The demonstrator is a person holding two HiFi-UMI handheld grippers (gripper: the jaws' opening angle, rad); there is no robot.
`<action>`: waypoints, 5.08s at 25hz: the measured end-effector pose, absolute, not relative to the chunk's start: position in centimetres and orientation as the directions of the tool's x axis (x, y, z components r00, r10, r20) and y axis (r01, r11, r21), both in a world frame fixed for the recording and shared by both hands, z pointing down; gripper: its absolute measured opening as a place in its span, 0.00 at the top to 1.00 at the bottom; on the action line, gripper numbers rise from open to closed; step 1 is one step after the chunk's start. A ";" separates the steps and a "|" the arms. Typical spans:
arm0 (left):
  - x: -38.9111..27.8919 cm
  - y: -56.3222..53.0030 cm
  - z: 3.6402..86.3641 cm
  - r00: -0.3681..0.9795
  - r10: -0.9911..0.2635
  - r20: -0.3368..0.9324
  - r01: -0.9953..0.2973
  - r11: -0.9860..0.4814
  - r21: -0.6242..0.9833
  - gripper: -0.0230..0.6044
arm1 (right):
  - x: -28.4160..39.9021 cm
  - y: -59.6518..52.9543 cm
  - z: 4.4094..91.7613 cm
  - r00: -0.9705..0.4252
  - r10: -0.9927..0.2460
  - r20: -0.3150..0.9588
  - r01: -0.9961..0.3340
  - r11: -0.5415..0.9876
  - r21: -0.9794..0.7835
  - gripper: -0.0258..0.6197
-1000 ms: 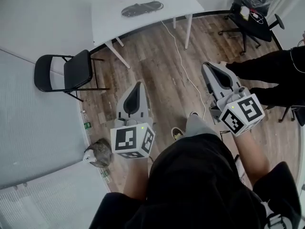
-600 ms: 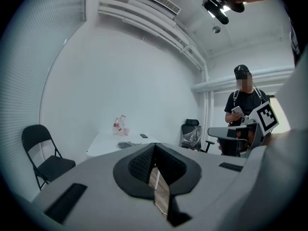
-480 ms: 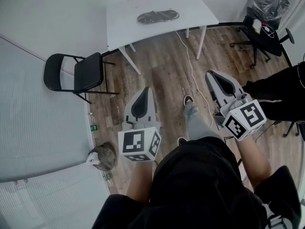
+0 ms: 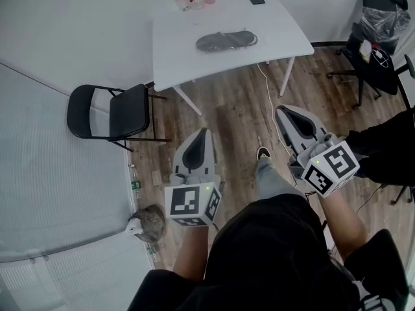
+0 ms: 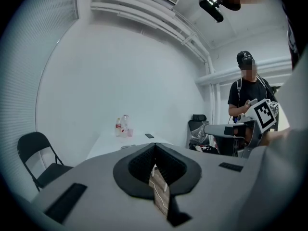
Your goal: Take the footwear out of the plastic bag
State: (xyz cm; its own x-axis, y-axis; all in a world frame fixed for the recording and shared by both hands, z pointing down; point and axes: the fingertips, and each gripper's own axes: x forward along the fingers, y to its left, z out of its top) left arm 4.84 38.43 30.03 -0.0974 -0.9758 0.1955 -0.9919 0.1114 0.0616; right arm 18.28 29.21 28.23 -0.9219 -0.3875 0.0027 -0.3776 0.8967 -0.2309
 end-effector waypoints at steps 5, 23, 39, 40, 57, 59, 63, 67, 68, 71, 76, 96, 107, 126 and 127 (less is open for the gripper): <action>3.2 33.0 30.1 -0.109 -0.968 0.225 -0.990 0.127 0.067 0.93 | 16.7 23.7 28.9 -0.932 -0.361 0.021 -0.354 0.900 -0.254 0.93; -1.3 14.8 30.9 -0.178 -0.940 0.291 -0.984 0.176 -0.032 0.93 | 13.8 4.4 30.4 -0.935 -0.355 0.004 -0.340 0.892 -0.298 0.93; -3.6 8.6 33.7 -0.143 -0.920 0.364 -0.989 0.115 -0.097 0.93 | 12.0 -1.4 32.2 -0.917 -0.397 0.033 -0.388 0.869 -0.308 0.93; -4.1 7.9 34.1 -0.141 -0.918 0.371 -0.988 0.108 -0.110 0.93 | 11.6 -1.8 32.5 -0.916 -0.400 0.040 -0.393 0.868 -0.304 0.93; -16.9 -7.3 48.6 0.270 -0.561 0.782 -0.875 -0.482 -0.044 0.44 | 2.5 -10.9 36.2 -0.884 -0.438 0.164 -0.467 0.840 -0.276 0.93; -17.8 -8.3 51.2 0.319 -0.449 0.835 -0.824 -0.567 0.010 0.38 | 1.4 -11.7 36.5 -0.878 -0.444 0.178 -0.477 0.838 -0.264 0.93; -18.9 -9.2 56.0 0.369 -0.186 0.911 -0.685 -0.716 0.131 0.29 | -0.4 -13.1 37.2 -0.863 -0.459 0.209 -0.500 0.832 -0.239 0.93; -19.0 -9.5 58.6 0.429 0.003 0.903 -0.609 -0.738 0.292 0.26 | -2.0 -14.6 38.2 -0.842 -0.480 0.246 -0.529 0.823 -0.206 0.93; -18.9 -9.3 59.0 0.440 0.034 0.897 -0.597 -0.736 0.321 0.26 | -2.3 -14.9 38.4 -0.835 -0.487 0.256 -0.539 0.819 -0.198 0.93; -18.5 -8.7 59.8 0.456 0.064 0.887 -0.571 -0.744 0.347 0.26 | -2.9 -15.8 39.0 -0.814 -0.511 0.275 -0.567 0.802 -0.187 0.93; -18.3 -8.3 59.8 0.539 0.071 0.839 -0.537 -0.739 0.407 0.26 | -4.3 -16.6 39.8 -0.797 -0.529 0.291 -0.590 0.786 -0.188 0.93; -19.3 -7.5 57.3 0.658 0.083 0.749 -0.407 -0.797 0.447 0.67 | -4.5 -19.2 38.6 -0.781 -0.554 0.288 -0.599 0.795 -0.095 0.93; -20.7 -8.9 50.8 0.765 -0.174 0.620 -0.372 -0.905 0.205 0.69 | -0.8 -20.6 36.2 -0.803 -0.503 0.321 -0.535 0.845 -0.016 0.93; -21.5 -11.1 37.5 0.780 -0.466 0.419 -0.431 -0.884 -0.181 0.69 | -2.8 -19.7 28.6 -0.894 -0.213 0.394 -0.177 0.976 0.127 0.90; -21.7 -11.1 37.2 0.777 -0.473 0.417 -0.431 -0.881 -0.196 0.69 | -3.1 -19.6 28.5 -0.894 -0.195 0.403 -0.157 0.980 0.126 0.83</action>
